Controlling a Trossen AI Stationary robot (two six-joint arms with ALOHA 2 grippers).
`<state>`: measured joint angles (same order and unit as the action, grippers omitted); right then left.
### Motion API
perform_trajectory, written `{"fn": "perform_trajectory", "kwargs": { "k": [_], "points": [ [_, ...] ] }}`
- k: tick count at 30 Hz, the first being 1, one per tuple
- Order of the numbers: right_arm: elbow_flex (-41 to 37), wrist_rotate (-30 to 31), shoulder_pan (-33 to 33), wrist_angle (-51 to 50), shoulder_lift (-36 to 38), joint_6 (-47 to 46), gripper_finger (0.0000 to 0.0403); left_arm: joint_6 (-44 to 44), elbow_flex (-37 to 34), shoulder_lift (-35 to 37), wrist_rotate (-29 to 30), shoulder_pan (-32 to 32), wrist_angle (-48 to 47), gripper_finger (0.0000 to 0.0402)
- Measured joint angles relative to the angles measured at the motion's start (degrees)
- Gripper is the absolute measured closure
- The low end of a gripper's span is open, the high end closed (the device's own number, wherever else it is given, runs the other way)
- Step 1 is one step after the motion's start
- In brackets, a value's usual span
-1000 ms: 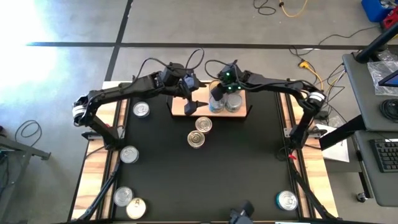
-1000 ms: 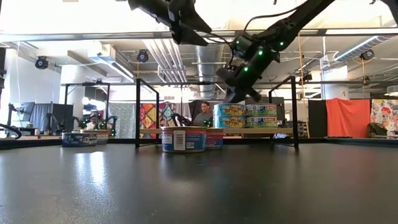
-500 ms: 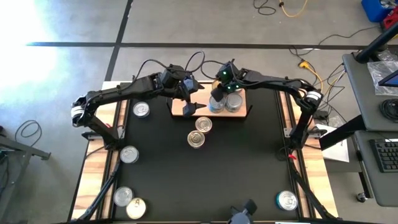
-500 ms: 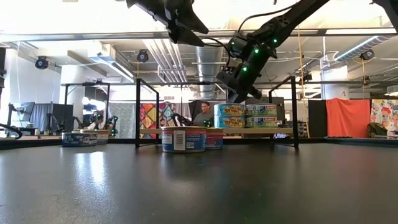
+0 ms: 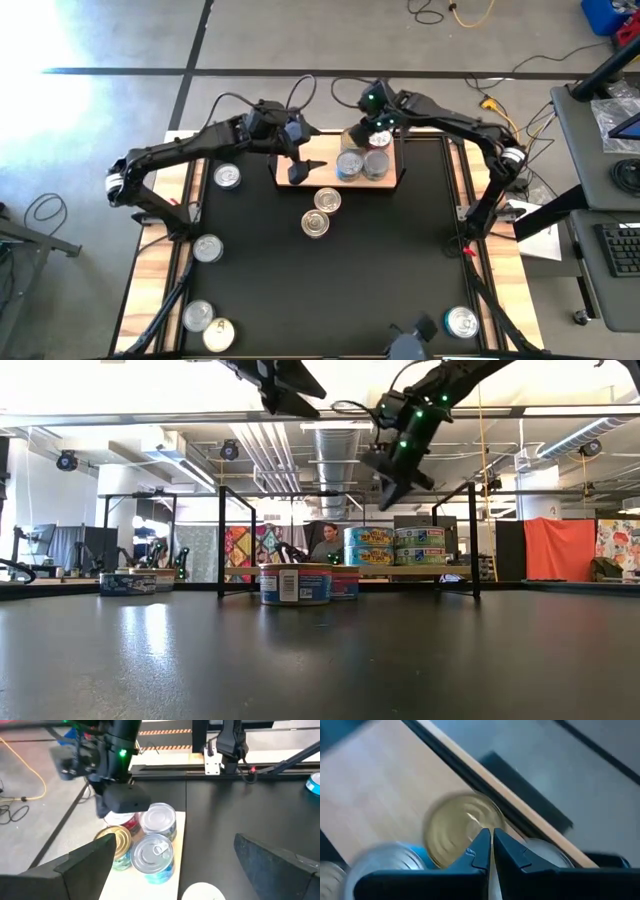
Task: Stack canned seafood by type on shelf
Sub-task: Adjust the tuna cans on the shelf
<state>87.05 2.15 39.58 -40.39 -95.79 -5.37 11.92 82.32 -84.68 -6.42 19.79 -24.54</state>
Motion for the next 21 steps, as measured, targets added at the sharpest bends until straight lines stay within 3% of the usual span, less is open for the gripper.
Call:
{"fn": "perform_trajectory", "kwargs": {
  "k": [9, 21],
  "points": [
    [-1.42, -0.02, 3.23, -9.24, -0.02, 5.26, 0.039, -0.44, -0.22, 0.78, -0.05, 0.0, -0.06, 0.0013],
    [-2.59, 0.04, 3.19, -7.37, -1.7, 8.18, 0.039, -1.61, -0.66, 0.13, -0.11, -0.26, -0.11, 0.0013]
  ]
}}
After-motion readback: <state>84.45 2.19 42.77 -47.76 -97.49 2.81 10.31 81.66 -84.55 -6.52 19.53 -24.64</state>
